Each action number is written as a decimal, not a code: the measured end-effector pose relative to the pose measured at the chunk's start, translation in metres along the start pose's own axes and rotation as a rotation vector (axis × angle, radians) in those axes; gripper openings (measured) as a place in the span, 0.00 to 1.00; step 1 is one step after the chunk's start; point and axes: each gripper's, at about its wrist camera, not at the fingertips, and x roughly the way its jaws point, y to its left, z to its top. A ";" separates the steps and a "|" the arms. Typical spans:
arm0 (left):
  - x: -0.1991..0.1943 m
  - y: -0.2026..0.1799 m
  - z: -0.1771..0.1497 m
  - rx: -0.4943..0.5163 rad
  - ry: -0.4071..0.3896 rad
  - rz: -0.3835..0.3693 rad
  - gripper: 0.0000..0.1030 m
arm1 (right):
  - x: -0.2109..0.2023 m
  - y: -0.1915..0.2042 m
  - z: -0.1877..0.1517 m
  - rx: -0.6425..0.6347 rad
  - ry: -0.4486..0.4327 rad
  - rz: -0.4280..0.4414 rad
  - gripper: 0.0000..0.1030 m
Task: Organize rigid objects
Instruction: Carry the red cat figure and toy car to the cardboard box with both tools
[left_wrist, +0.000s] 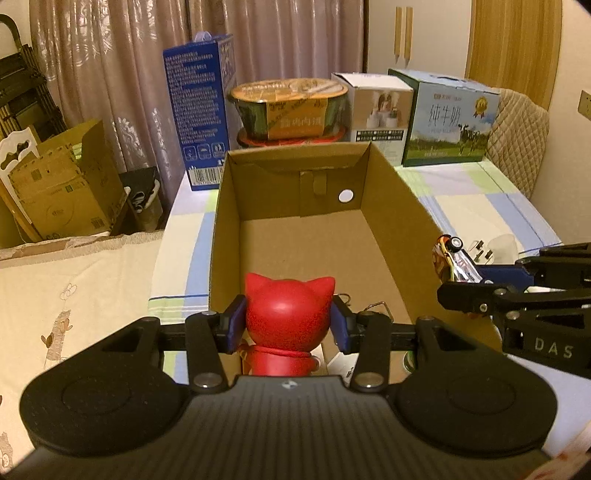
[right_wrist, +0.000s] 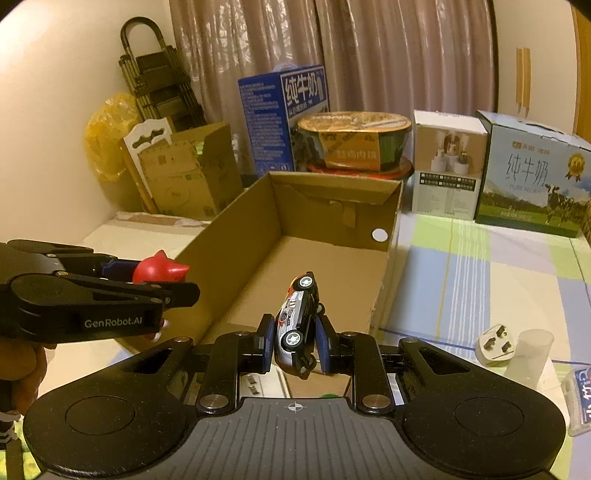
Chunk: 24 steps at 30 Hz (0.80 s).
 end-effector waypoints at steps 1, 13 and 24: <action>0.003 0.000 -0.001 0.001 0.004 -0.001 0.40 | 0.002 0.000 0.000 0.001 0.002 -0.001 0.19; 0.019 -0.002 -0.007 0.008 0.027 -0.010 0.40 | 0.014 0.000 -0.002 0.000 0.016 -0.002 0.19; 0.023 -0.001 -0.005 0.009 0.029 -0.010 0.41 | 0.017 0.000 -0.003 0.000 0.021 -0.002 0.19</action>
